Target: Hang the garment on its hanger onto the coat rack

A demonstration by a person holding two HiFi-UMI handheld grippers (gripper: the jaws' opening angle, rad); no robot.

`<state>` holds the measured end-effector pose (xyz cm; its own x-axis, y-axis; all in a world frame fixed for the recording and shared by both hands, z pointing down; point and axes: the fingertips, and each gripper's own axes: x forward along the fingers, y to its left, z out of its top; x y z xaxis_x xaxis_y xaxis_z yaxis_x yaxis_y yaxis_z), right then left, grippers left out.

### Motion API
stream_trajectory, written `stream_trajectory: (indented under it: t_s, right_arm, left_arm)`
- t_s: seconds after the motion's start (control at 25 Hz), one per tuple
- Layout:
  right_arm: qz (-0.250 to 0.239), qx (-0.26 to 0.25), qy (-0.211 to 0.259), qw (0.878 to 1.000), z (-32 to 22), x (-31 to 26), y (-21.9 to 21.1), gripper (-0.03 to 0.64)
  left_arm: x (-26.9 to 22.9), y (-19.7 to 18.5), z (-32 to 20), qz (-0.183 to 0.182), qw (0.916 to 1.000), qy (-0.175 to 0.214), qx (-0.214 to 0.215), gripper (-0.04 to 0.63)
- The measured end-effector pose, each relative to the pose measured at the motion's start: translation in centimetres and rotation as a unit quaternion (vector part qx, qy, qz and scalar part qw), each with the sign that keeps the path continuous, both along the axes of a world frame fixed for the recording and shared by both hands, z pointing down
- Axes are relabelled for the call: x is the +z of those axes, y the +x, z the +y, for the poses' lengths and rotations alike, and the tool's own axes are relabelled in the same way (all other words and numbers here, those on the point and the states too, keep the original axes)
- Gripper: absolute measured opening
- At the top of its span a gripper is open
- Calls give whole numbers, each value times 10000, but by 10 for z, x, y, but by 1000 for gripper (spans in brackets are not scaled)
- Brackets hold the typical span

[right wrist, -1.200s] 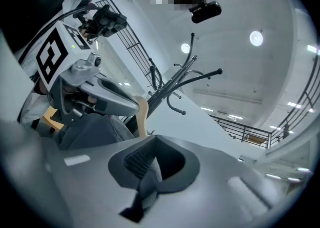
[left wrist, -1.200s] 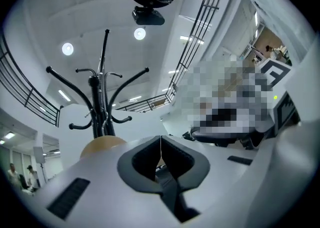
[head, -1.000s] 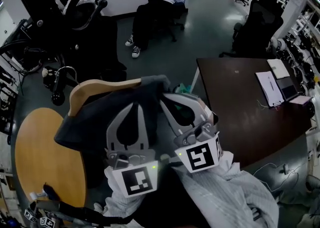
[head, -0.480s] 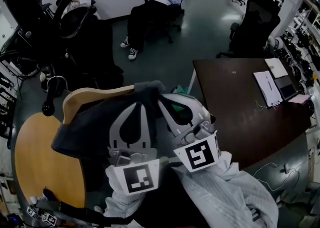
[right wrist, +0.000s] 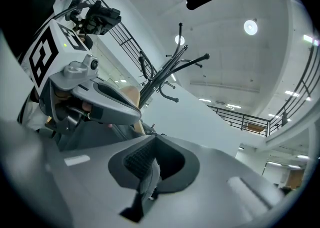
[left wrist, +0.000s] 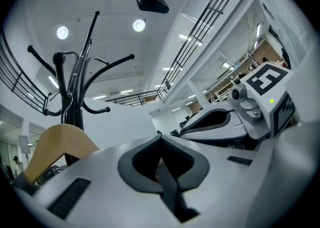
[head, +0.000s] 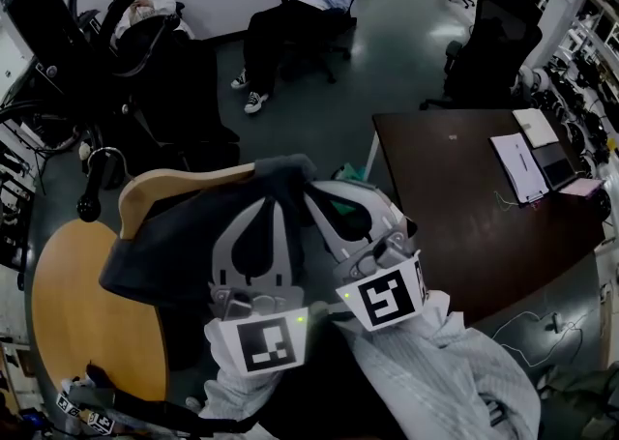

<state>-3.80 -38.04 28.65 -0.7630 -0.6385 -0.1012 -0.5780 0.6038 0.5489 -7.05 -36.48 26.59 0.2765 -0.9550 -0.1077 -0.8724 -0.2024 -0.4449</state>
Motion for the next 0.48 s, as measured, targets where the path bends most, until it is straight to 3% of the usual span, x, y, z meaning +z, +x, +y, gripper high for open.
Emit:
stream_trajectory:
  t_s: [0.48]
  right_arm:
    - [-8, 8, -49, 10000, 2, 7, 4, 0]
  left_arm:
    - [5, 3, 2, -71, 10000, -13, -29, 5]
